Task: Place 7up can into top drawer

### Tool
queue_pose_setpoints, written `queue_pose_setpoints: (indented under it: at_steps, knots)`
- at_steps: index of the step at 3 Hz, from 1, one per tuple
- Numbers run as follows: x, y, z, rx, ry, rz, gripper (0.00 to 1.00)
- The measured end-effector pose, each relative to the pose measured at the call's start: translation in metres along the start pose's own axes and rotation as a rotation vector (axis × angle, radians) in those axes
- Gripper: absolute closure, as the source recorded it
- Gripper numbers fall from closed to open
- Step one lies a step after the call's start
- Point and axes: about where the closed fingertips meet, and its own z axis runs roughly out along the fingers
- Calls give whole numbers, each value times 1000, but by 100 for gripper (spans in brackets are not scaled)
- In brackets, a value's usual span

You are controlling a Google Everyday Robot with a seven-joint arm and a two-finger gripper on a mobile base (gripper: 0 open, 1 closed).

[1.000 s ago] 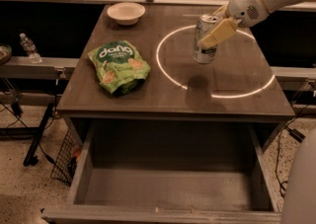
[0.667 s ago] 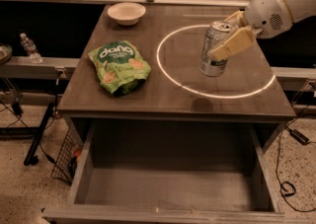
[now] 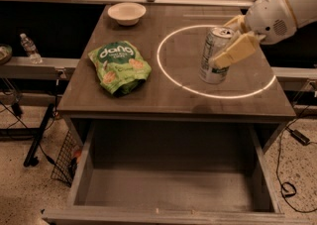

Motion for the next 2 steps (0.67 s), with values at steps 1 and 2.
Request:
queue_pose_setpoints:
  at_steps: [1, 2]
  knots:
    - [5, 45, -9, -20, 8, -61, 100]
    - [32, 76, -23, -13, 26, -103, 100]
